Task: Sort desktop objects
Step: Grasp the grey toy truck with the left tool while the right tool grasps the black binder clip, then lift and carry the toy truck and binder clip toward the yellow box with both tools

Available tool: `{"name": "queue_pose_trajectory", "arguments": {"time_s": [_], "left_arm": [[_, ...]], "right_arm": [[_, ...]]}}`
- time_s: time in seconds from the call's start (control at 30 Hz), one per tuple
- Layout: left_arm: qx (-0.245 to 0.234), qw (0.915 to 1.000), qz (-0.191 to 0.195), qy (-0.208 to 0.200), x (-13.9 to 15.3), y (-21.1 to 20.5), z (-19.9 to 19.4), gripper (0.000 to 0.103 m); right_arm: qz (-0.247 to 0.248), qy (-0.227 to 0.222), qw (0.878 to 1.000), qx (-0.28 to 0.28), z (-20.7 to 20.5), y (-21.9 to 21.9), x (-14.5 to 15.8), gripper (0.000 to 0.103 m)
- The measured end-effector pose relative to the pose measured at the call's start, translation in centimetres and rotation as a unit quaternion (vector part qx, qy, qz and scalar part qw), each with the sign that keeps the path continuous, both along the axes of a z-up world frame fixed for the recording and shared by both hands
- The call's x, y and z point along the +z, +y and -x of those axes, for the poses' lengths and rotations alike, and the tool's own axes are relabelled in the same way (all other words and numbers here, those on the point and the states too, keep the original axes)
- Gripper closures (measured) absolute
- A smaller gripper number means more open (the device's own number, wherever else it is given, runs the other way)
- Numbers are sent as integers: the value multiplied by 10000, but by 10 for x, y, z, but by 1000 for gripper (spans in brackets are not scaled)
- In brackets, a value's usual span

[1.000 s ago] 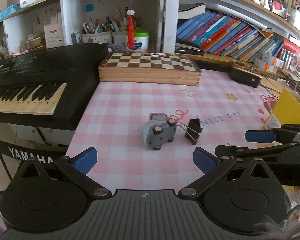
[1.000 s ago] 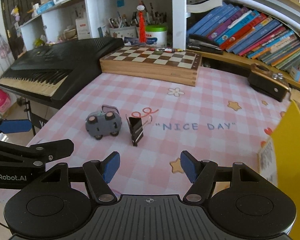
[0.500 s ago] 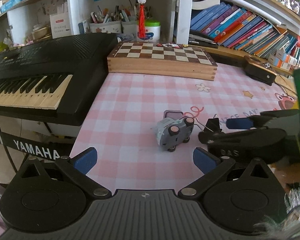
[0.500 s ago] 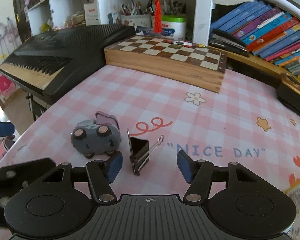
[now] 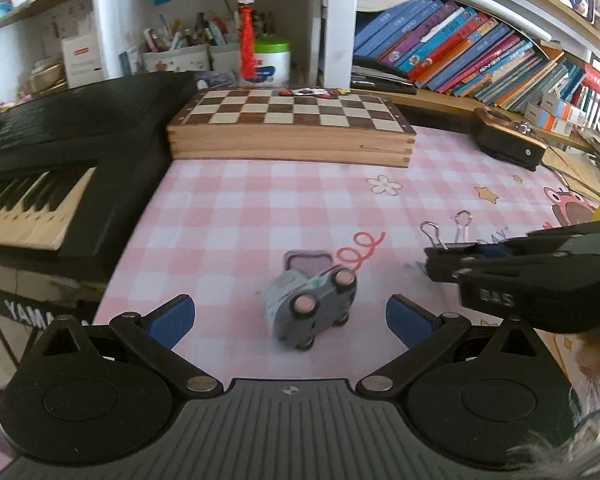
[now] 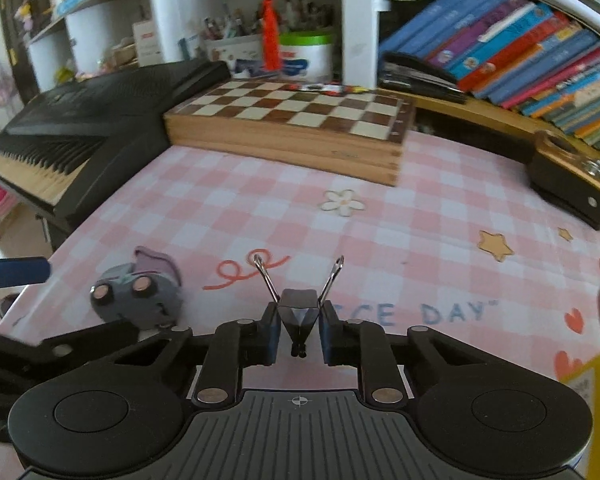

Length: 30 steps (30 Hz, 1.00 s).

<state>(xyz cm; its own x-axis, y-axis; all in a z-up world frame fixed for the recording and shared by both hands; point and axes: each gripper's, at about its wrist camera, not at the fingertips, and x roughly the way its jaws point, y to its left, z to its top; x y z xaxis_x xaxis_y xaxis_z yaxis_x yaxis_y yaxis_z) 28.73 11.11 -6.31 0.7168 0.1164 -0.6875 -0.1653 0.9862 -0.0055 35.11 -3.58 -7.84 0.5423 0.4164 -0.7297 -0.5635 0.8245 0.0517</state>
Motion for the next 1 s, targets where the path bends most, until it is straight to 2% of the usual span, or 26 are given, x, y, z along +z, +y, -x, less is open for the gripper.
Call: {"name": "queue_pose_trajectory", "arguments": {"time_s": [0.17,0.27,0.3,0.33,0.5,0.73,1.0], "left_arm": [[-57,9999,40,86,-15,-2,-19,7],[-61,9998,33,206,-22,-3,-27,30],[-70,9996,28,257,-24,-3,-29,42],[-77,9997,-32,229,-25,-4,-28,46],[-50,9998,154,149,-22,1,-22,47],[-4,9982,468,-374,13,4,11,47],[-101,9959,643,-621,39,0,49,47]], "right_arm": [[-87,14,9999,-91,1,-10,3,83],[-150,-5,9998,-130,3,-15,6,83],[-180,-11,9997,-149,4,-17,8,83],[-204,-14,9996,-168,5,-18,9,83],[-340,-33,9990,-284,9,-27,14,83],[-460,-143,9985,-253,25,-36,27,83],[-604,-227,9976,-249,51,-44,40,83]]}}
